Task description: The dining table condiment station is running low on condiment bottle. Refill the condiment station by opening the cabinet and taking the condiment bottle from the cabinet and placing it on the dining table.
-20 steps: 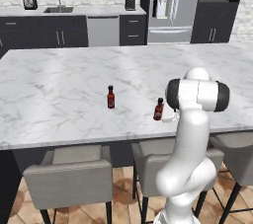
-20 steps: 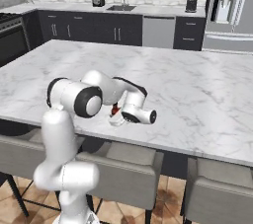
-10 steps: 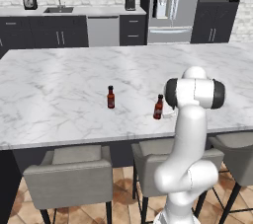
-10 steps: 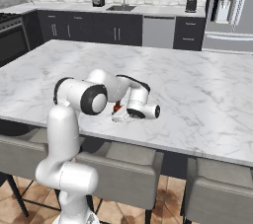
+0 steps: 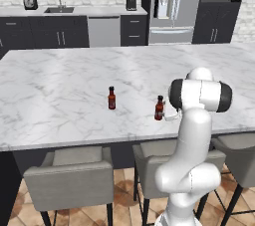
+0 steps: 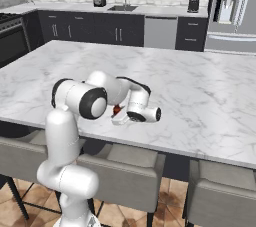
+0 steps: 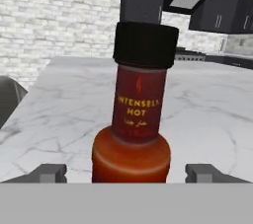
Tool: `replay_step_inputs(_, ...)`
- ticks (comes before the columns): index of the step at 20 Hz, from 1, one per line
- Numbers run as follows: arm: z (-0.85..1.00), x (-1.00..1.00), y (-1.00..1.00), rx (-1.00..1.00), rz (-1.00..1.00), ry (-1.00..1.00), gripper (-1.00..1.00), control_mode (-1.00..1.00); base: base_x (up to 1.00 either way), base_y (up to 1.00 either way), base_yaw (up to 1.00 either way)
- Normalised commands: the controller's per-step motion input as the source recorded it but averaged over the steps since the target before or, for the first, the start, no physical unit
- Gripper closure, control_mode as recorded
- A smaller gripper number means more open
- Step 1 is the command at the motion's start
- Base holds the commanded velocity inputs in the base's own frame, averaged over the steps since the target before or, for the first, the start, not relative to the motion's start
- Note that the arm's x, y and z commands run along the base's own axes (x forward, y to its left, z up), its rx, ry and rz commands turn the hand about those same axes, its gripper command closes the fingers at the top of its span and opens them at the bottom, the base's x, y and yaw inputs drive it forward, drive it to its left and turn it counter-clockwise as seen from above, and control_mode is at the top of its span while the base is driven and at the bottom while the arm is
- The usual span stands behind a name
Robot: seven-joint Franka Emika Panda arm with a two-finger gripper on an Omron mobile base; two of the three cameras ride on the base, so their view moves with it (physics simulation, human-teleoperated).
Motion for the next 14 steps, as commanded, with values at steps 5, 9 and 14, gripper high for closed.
replay_step_inputs(5, 0.00, 0.00, 0.00, 0.00, 0.00, 0.00, -1.00, -1.00, 0.00, 0.00, 0.00)
replay_step_inputs(9, 0.07, 0.00, 0.00, 0.00, 0.00, -0.04, -1.00, -1.00, 0.00, 0.00, 0.00)
replay_step_inputs(14, 0.33, -0.01, 0.00, 0.00, 0.00, -0.04, -1.00, -1.00, 0.00, 0.00, 0.00)
